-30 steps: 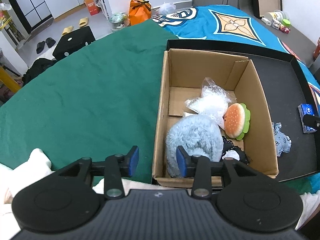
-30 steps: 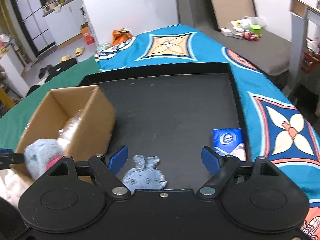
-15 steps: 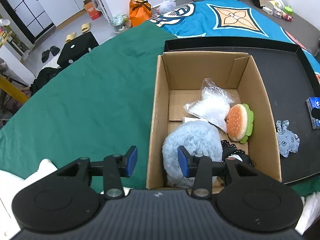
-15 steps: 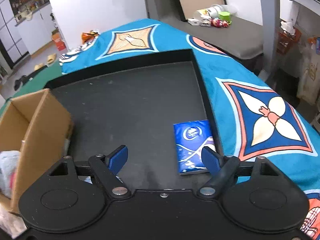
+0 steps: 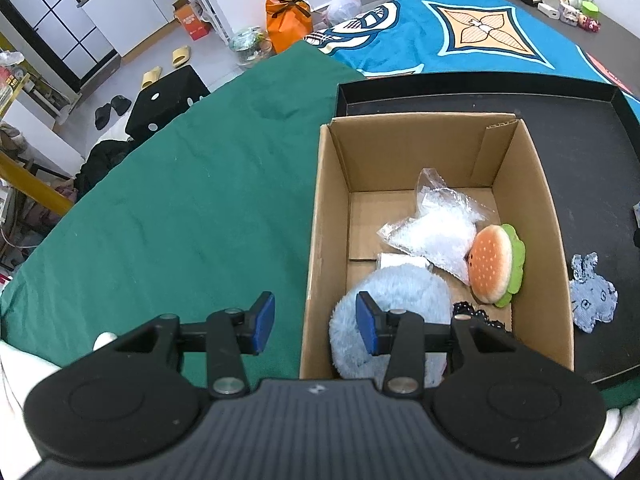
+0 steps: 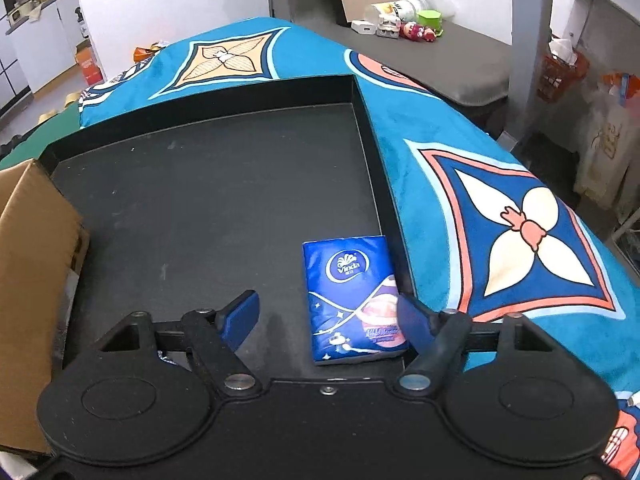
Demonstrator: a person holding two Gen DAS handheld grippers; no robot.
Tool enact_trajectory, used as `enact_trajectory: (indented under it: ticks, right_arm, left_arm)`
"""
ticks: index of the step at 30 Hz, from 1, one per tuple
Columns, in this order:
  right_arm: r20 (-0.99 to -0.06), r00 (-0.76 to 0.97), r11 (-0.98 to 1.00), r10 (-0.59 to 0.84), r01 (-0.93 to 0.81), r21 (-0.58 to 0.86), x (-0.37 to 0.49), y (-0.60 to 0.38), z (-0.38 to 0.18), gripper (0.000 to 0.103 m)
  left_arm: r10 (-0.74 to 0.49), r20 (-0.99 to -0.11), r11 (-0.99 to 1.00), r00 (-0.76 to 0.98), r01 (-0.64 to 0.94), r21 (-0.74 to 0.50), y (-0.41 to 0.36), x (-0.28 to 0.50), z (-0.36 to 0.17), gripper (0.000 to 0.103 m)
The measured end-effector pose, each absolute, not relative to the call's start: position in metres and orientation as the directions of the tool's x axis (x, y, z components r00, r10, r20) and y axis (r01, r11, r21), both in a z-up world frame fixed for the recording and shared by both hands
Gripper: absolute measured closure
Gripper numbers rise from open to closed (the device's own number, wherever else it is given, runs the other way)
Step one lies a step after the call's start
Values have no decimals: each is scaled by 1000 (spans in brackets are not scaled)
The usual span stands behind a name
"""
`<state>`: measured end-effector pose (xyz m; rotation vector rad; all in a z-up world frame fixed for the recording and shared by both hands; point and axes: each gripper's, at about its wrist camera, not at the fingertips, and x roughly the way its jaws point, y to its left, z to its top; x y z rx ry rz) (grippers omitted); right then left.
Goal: Organize soft objects
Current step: 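Move the right gripper to the blue tissue packet and grasp it, then carry the tissue packet with the right gripper into the box and release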
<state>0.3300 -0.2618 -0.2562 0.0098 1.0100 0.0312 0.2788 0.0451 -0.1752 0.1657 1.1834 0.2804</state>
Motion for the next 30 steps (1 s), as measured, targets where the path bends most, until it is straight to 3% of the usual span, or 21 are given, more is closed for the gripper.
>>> enact_trajectory:
  ticks: [6, 12, 15, 17, 22, 30]
  right_arm:
    - [-854, 520, 999, 22, -43, 0, 330, -259, -260, 31]
    - [-851, 525, 999, -10, -36, -34, 329, -262, -261, 49]
    - [-852, 524, 997, -16, -51, -51, 330, -260, -264, 50]
    - [-869, 494, 999, 5, -48, -21, 332, -263, -268, 63]
    - [-867, 499, 1000, 17, -22, 7, 330, -270, -265, 82]
    - [-839, 541, 998, 58, -25, 53, 320, -272, -245, 83]
  left_arm:
    - [307, -887, 952, 346, -129, 279, 44, 282, -177, 60]
    - [305, -886, 952, 350, -126, 278, 44, 279, -176, 60]
    - [301, -886, 953, 352, -126, 274, 44, 278, -175, 60]
    - [298, -886, 955, 355, -123, 272, 43, 275, -175, 60]
    - [288, -885, 958, 365, -118, 262, 43, 267, -171, 60]
    - [277, -878, 961, 390, -130, 245, 48, 256, -161, 60]
